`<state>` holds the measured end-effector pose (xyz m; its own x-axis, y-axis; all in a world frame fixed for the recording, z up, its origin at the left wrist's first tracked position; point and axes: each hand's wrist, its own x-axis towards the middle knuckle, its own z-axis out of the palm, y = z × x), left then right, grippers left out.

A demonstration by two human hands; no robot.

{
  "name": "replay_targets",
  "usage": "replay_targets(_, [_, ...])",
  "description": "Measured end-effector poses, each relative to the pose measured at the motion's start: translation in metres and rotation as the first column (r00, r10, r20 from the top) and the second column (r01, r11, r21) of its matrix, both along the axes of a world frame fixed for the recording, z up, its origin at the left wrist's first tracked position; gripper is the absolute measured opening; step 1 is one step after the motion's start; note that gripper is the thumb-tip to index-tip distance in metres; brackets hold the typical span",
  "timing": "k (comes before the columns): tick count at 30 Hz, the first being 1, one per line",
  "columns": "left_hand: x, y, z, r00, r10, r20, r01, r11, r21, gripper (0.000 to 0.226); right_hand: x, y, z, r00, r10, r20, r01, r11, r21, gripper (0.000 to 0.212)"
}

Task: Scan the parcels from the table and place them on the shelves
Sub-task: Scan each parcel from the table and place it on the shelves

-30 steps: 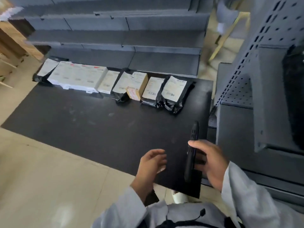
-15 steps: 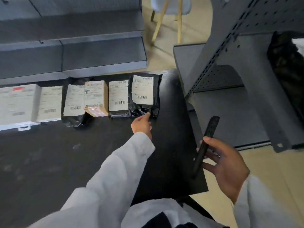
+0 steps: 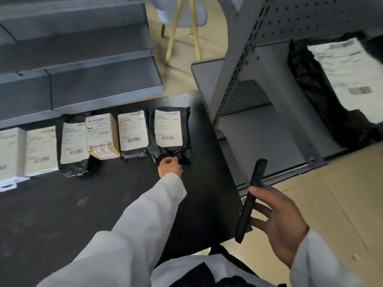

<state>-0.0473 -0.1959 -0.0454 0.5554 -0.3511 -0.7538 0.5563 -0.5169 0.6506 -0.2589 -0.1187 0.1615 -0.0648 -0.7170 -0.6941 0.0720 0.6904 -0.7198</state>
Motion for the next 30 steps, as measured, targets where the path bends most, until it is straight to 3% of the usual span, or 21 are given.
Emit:
replay_targets(3, [-0.015,0.039,-0.003,0.994,-0.104,-0.029,0.105,0.994,0.033,0.021,-0.004,-0.006,0.008,0.994,0.042,0.102,-0.040,0.999,-0.017,0.007])
replay_targets(9, [-0.026,0.149,-0.005,0.993,-0.096,-0.064,0.107,0.971,0.212,0.019,-0.018,-0.015,0.008,0.949,0.126,0.288,-0.132,0.991,0.002,0.008])
replay_targets(13, [-0.007,0.205,0.010,0.997,-0.066,0.039,0.051,0.950,0.307,0.001,-0.030,-0.015,-0.015,0.921,0.205,0.332,-0.250,0.963,0.099,0.008])
replay_targets(15, [0.007,0.220,0.022,0.986,-0.084,0.142,0.034,0.946,0.323,0.006,-0.038,-0.012,-0.023,0.907,0.269,0.324,-0.325,0.936,0.134,0.006])
replay_targets(20, [0.028,0.233,0.049,0.931,0.014,0.365,-0.153,0.923,0.353,0.012,-0.047,-0.003,-0.028,0.849,0.435,0.298,-0.499,0.847,0.185,0.034])
replay_targets(24, [0.016,0.241,0.036,0.924,-0.137,0.358,0.009,0.941,0.338,0.023,-0.040,0.007,-0.036,0.832,0.473,0.291,-0.539,0.813,0.220,0.047])
replay_targets(30, [0.019,0.250,0.001,0.866,-0.377,0.328,0.243,0.891,0.382,0.055,0.001,0.012,-0.049,0.816,0.456,0.356,-0.577,0.678,0.455,0.079])
